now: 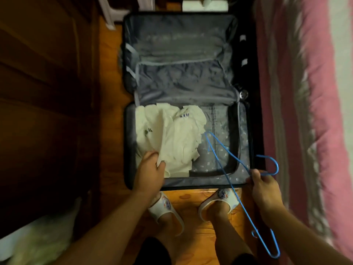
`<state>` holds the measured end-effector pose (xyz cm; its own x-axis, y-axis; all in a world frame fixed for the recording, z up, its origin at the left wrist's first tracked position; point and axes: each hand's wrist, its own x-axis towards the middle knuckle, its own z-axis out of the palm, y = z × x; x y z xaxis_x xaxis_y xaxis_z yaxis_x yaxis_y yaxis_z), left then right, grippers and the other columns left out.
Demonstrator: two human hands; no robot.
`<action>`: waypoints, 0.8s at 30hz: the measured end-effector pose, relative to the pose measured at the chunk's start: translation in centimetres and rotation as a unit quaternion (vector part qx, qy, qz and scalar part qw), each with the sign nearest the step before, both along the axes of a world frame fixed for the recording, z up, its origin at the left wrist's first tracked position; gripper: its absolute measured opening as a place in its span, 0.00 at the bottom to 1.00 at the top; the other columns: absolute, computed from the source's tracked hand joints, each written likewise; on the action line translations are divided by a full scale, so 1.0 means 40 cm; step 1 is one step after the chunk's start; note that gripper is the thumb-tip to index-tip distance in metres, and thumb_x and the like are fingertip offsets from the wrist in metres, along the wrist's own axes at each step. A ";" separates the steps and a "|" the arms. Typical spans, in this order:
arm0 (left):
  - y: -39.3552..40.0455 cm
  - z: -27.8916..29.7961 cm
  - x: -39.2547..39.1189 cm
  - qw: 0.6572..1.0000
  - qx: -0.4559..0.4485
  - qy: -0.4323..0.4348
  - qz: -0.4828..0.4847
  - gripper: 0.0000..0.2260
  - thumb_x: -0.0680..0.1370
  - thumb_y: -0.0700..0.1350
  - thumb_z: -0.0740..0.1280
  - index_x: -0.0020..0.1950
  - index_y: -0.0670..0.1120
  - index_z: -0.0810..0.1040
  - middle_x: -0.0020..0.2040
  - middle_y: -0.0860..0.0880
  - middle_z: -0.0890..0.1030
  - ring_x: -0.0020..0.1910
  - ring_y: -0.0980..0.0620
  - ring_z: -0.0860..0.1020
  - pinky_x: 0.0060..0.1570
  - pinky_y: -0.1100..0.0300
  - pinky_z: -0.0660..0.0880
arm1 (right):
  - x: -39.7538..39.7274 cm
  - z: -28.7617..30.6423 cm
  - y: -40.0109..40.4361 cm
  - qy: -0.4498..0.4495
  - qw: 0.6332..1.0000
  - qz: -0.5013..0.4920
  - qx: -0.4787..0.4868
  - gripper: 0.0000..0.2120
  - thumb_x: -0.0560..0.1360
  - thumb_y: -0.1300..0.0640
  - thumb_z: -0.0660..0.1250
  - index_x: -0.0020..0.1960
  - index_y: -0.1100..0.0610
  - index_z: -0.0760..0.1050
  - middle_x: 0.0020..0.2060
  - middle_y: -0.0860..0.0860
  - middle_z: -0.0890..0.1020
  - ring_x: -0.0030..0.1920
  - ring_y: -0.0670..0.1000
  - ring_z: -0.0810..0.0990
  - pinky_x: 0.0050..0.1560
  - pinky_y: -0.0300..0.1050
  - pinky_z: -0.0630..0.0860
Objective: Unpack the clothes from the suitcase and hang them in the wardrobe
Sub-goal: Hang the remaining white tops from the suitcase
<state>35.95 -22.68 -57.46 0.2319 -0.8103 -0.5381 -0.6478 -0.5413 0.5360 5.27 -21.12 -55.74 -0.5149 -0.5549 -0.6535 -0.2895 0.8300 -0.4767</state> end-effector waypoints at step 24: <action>-0.070 1.600 -0.125 0.811 -0.200 0.442 0.328 0.06 0.80 0.37 0.66 0.57 0.40 0.78 0.57 0.38 0.82 0.52 0.39 0.85 0.57 0.46 0.81 | 0.216 1.205 -0.235 -0.285 0.846 0.376 -0.249 0.30 0.68 0.53 0.81 0.65 0.48 0.70 0.48 0.48 0.73 0.47 0.45 0.75 0.40 0.29 0.72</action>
<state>30.96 -25.47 6.54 0.3494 -0.8196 -0.4541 0.4425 -0.2828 0.8510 13.91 -30.53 -7.55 0.4254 -0.8651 -0.2657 -0.2517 0.1689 -0.9530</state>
